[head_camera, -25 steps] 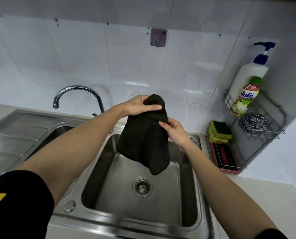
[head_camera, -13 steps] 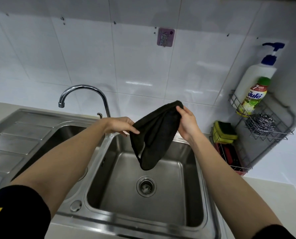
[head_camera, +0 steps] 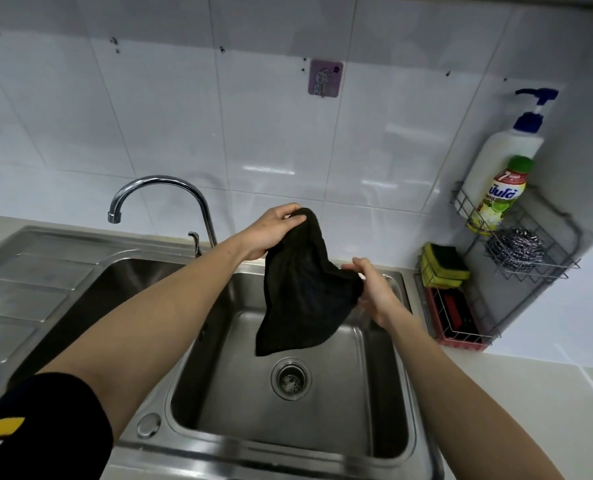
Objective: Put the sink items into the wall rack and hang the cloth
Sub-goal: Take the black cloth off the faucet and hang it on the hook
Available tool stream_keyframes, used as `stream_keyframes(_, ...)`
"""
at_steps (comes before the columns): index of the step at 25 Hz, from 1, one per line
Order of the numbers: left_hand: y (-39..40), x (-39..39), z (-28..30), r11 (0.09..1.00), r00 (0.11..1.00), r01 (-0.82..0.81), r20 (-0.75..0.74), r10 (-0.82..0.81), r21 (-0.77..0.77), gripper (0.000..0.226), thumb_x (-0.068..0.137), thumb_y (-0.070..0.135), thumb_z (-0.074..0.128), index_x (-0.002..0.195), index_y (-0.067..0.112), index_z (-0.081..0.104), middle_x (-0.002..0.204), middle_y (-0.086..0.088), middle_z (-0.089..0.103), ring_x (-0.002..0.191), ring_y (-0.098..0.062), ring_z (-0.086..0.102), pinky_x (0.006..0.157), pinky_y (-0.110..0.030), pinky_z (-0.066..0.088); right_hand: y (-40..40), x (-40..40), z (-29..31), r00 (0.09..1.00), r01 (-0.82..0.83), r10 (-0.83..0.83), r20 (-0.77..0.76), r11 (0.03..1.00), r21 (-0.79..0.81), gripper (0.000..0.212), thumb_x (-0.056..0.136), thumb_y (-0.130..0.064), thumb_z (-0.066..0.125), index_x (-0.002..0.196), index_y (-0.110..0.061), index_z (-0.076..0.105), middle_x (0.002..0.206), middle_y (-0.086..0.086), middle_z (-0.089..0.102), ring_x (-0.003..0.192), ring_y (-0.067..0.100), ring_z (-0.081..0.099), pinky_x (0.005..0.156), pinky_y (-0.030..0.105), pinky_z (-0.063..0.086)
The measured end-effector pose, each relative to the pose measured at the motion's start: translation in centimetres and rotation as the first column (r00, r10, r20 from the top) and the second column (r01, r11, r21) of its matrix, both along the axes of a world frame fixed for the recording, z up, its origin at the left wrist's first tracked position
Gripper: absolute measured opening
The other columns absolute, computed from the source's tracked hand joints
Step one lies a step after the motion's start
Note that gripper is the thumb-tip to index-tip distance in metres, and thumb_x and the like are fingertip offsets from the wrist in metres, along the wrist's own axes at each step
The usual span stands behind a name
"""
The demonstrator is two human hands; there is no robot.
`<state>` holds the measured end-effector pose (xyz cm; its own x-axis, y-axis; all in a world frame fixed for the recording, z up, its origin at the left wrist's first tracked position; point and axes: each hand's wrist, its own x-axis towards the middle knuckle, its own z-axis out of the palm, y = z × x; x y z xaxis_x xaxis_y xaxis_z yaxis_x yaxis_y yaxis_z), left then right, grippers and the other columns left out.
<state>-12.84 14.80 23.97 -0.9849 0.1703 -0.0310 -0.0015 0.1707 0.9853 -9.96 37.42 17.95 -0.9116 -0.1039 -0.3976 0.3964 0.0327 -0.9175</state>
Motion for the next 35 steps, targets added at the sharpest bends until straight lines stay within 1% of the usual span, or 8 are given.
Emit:
stream_keyframes(3, 1.9, -0.6, 0.9, 0.991, 0.992, 0.125, -0.001, -0.125, -0.053, 0.011, 0.093, 0.017, 0.058, 0.095, 0.018, 0.069, 0.086, 0.004, 0.07, 0.074, -0.002, 0.068, 0.067, -0.014, 0.052, 0.0, 0.2, -0.3, 0.979, -0.177, 0.186, -0.084, 0.979, 0.102, 0.032, 0.089, -0.058, 0.052, 0.096, -0.033, 0.071, 0.089, -0.018, 0.074, 0.082, -0.003, 0.069, 0.066, 0.016, 0.048)
stream_keyframes(6, 2.6, -0.9, 1.6, 0.959, 0.97, 0.239, -0.004, -0.242, -0.149, 0.012, 0.091, 0.01, 0.061, 0.098, 0.01, 0.07, 0.086, 0.002, 0.071, 0.076, -0.004, 0.067, 0.071, -0.016, 0.052, -0.7, -0.1, -0.2, 0.948, -0.233, 0.246, -0.202, 0.968, 0.089, 0.01, 0.091, -0.038, 0.061, 0.094, -0.036, 0.07, 0.089, -0.031, 0.071, 0.089, -0.014, 0.062, 0.073, 0.01, 0.041)
stream_keyframes(10, 1.9, -0.6, 2.2, 0.917, 0.959, 0.271, -0.004, -0.284, -0.292, 0.011, 0.09, 0.011, 0.062, 0.096, 0.012, 0.071, 0.083, 0.005, 0.07, 0.074, -0.001, 0.065, 0.069, -0.013, 0.05, -1.9, -0.9, 0.5, 0.893, -0.263, 0.247, -0.376, 0.965, 0.008, 0.026, 0.086, -0.013, 0.067, 0.113, -0.014, 0.071, 0.11, 0.001, 0.075, 0.105, 0.011, 0.069, 0.087, 0.019, 0.052)
stream_keyframes(18, -3.4, -0.7, 2.5, 0.87, 0.959, 0.271, 0.194, -0.206, -0.413, 0.036, 0.072, 0.019, 0.082, 0.106, 0.014, 0.069, 0.099, -0.013, 0.073, 0.085, -0.023, 0.071, 0.08, -0.032, 0.056, -4.2, -1.3, 1.0, 0.907, -0.097, 0.06, -0.417, 0.993, -0.069, 0.012, 0.09, -0.026, 0.066, 0.093, -0.021, 0.076, 0.091, 0.003, 0.078, 0.086, 0.015, 0.074, 0.072, 0.022, 0.057)
stream_keyframes(23, -5.5, -0.7, 2.5, 0.921, 0.966, 0.225, 0.196, -0.168, -0.319, 0.019, 0.073, 0.009, 0.08, 0.09, 0.014, 0.073, 0.078, -0.004, 0.073, 0.066, -0.01, 0.067, 0.06, -0.018, 0.054, -4.2, -1.4, 1.9, 0.929, 0.004, -0.064, -0.366, 0.987, -0.163, 0.014, 0.095, -0.02, 0.058, 0.098, -0.016, 0.071, 0.097, 0.005, 0.074, 0.09, 0.018, 0.071, 0.085, 0.03, 0.056)
stream_keyframes(27, -4.6, -0.9, 2.8, 1.0, 0.995, -0.005, 0.097, 0.008, -0.029, 0.014, 0.076, 0.001, 0.075, 0.083, 0.013, 0.07, 0.08, -0.003, 0.071, 0.075, -0.014, 0.07, 0.074, -0.025, 0.06, -3.4, -1.4, 2.5, 0.95, -0.022, -0.032, -0.31, 0.986, -0.168, 0.012, 0.095, -0.015, 0.054, 0.099, -0.01, 0.064, 0.089, 0.004, 0.069, 0.082, 0.013, 0.065, 0.071, 0.02, 0.054)
stream_keyframes(31, -1.4, -0.9, 3.1, 0.903, 0.973, -0.217, 0.158, 0.169, 0.372, 0.035, 0.073, -0.005, 0.075, 0.097, 0.011, 0.056, 0.085, -0.011, 0.072, 0.078, -0.023, 0.074, 0.075, -0.031, 0.06, -3.2, -1.2, 2.3, 0.959, -0.099, 0.056, -0.278, 0.984, -0.147, 0.007, 0.091, -0.016, 0.053, 0.094, -0.012, 0.057, 0.092, 0.006, 0.063, 0.092, 0.017, 0.06, 0.083, 0.029, 0.045)
stream_keyframes(35, 1.1, -0.6, 2.7, 0.885, 0.974, -0.225, 0.103, 0.2, 0.409, 0.026, 0.075, -0.002, 0.076, 0.094, 0.009, 0.061, 0.09, -0.014, 0.071, 0.081, -0.022, 0.072, 0.073, -0.026, 0.059, -3.3, -1.3, 2.5, 0.943, -0.138, 0.095, -0.32, 0.984, -0.114, 0.024, 0.084, -0.042, 0.067, 0.086, -0.02, 0.062, 0.08, -0.005, 0.066, 0.077, 0.008, 0.063, 0.071, 0.022, 0.048)
